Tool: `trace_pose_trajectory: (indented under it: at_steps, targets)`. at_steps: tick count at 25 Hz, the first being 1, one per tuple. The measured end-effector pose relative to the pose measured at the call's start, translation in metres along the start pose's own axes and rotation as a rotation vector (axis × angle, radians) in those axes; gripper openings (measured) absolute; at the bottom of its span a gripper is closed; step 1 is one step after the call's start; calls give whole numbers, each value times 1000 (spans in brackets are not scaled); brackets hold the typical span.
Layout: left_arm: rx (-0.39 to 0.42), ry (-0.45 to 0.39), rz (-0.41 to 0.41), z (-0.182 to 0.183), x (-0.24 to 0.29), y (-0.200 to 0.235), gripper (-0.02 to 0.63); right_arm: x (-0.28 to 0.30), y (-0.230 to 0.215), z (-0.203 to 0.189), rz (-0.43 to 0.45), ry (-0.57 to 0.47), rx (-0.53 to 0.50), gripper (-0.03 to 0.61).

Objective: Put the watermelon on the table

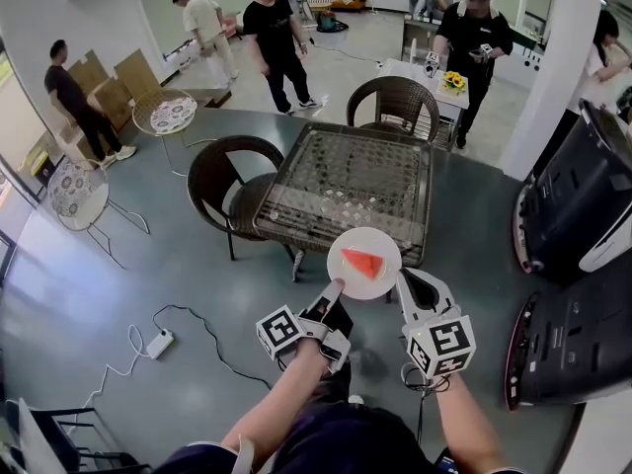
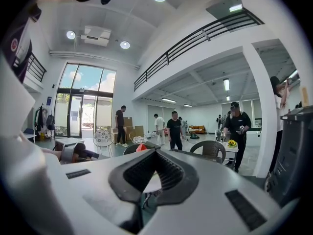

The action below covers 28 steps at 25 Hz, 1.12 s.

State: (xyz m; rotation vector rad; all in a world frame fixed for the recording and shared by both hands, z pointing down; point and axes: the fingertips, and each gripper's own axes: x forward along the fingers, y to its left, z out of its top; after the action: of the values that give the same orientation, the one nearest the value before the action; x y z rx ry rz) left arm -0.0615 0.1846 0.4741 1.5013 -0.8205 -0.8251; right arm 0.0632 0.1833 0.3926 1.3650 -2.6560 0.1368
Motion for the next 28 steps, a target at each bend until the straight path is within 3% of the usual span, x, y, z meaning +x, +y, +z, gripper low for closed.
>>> trace_pose_trajectory:
  at_steps: [19, 28]
  targets:
    - [-55, 74, 63, 109, 137, 41, 15, 158, -78, 12, -54, 59, 31, 2]
    - [-35, 130, 79, 164, 191, 60, 15, 231, -106, 27, -104, 70, 22, 2]
